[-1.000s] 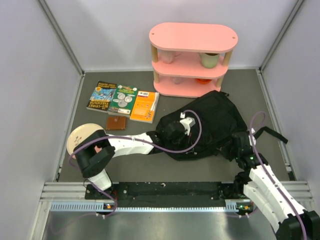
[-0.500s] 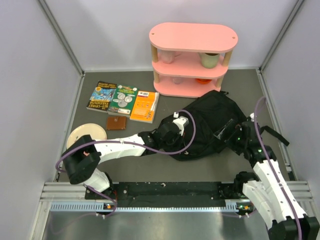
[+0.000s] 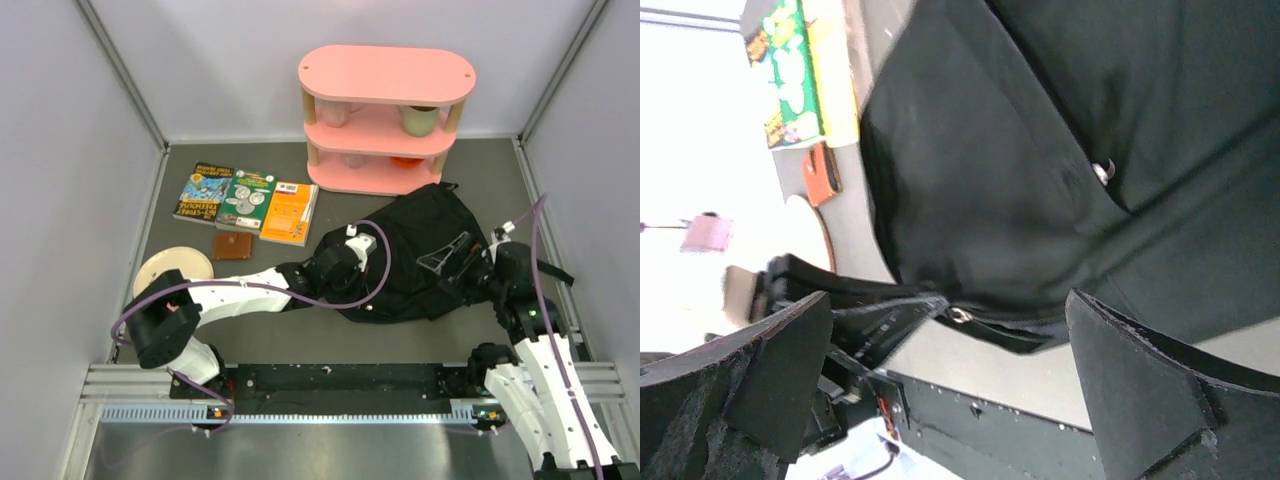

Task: Pack the student bag
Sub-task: Unzip the student bag at the center of the board.

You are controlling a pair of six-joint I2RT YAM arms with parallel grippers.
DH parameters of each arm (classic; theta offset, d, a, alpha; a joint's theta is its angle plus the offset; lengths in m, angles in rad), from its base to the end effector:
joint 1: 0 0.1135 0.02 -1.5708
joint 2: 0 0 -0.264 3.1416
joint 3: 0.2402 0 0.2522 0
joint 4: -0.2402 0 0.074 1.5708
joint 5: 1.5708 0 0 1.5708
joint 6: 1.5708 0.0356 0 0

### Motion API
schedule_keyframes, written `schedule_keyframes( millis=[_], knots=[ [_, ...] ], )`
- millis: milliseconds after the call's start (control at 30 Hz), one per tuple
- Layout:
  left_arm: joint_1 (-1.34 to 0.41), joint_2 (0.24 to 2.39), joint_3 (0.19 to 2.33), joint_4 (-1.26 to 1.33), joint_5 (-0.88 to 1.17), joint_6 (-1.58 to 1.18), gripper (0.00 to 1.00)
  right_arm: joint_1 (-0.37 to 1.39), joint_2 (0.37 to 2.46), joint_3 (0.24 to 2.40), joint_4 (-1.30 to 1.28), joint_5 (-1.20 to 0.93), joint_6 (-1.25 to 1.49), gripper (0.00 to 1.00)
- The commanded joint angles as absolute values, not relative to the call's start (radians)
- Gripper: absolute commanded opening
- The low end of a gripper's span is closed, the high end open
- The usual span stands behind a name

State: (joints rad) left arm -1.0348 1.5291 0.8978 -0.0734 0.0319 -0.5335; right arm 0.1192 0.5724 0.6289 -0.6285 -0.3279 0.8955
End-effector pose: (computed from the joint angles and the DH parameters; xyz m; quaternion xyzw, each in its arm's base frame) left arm 0.1653 -0.2805 0.2101 0.2316 0.8776 -0.3066 0.2868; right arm 0.1275 0.0268 0.2719 0.2555 0.8313 0.3548 0.3433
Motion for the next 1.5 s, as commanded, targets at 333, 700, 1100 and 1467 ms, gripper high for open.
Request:
schedule_keyframes(
  millis=[333, 700, 1100, 1467],
  knots=[
    [-1.028, 1.561, 1.047, -0.142, 0.017, -0.593, 0.00, 0.112, 0.457, 0.456, -0.598, -0.403, 1.183, 0.98],
    [-1.028, 1.557, 0.991, -0.060, 0.046, -0.575, 0.00, 0.112, 0.347, 0.330, -0.569, -0.474, 1.112, 0.96],
    [-1.029, 1.523, 0.898, 0.075, 0.015, -0.600, 0.00, 0.120, 0.204, 0.321, -0.678, -0.537, 1.226, 0.95],
    [-1.034, 1.483, 0.862, 0.123, 0.006, -0.621, 0.00, 0.127, 0.047, 0.264, -0.776, -0.437, 1.266, 0.86]
  ],
)
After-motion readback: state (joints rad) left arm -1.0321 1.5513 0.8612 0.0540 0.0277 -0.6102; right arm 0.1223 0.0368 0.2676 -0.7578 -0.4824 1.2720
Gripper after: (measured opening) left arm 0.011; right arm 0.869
